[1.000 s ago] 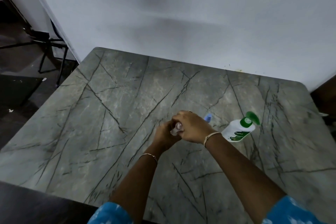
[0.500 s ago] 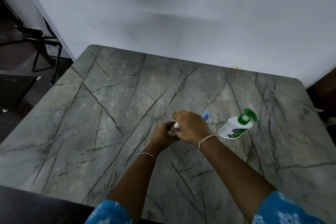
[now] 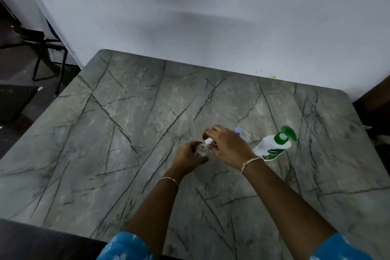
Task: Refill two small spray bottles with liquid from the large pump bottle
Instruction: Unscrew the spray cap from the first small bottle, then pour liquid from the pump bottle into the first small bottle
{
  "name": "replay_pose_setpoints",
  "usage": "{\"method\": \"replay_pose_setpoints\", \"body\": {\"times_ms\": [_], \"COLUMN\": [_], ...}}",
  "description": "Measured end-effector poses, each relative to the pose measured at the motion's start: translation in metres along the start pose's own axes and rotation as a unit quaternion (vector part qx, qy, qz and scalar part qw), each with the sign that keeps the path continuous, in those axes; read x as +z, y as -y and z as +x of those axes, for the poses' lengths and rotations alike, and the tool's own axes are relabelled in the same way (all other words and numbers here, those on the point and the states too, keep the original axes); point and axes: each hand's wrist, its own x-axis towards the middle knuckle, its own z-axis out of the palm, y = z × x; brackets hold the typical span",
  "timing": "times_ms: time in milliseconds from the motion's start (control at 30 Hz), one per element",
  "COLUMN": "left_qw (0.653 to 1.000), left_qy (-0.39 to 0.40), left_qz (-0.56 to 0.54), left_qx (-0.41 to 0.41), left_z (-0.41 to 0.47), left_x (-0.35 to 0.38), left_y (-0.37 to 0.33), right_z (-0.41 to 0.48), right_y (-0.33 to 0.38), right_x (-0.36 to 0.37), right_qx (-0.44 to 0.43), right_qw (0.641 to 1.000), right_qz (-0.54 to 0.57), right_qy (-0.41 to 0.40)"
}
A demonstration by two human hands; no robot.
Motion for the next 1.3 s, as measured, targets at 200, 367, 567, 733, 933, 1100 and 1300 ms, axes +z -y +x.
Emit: {"method": "replay_pose_setpoints", "body": {"times_ms": [200,367,567,733,933,1100,1300], "left_qw": [1.0,1.0,1.0,0.999,0.998,0.997,0.997], "left_qy": [-0.005,-0.003,-0.006,-0.01,-0.019,-0.025,-0.027], "left_qz": [0.004,-0.006,-0.012,-0.03,-0.047,-0.068,-0.067], "left_qx": [0.012,0.02,0.018,0.023,0.026,0.019,0.02], "left_z": [-0.003,-0.005,-0.008,-0.01,-0.015,-0.017,-0.02], "left_x": [0.001,0.006,0.012,0.021,0.032,0.039,0.042], "left_y": [0.003,0.006,0.008,0.008,0.007,0.006,0.004], "right_z": [-0.03,-0.059,-0.085,-0.09,-0.08,-0.074,-0.074], "right_y": [-0.026,-0.039,-0.054,-0.064,-0.069,-0.075,-0.08], "right_x": [-0.014,-0.013,0.004,0.032,0.052,0.062,0.067], "right_qx": [0.043,0.142,0.238,0.295,0.32,0.321,0.306], "right_qw": [0.986,0.935,0.877,0.89,0.907,0.924,0.939], "right_qz": [0.126,0.277,0.358,0.273,0.19,0.138,0.078], "right_qy": [-0.102,-0.169,-0.215,-0.218,-0.196,-0.158,-0.139]}}
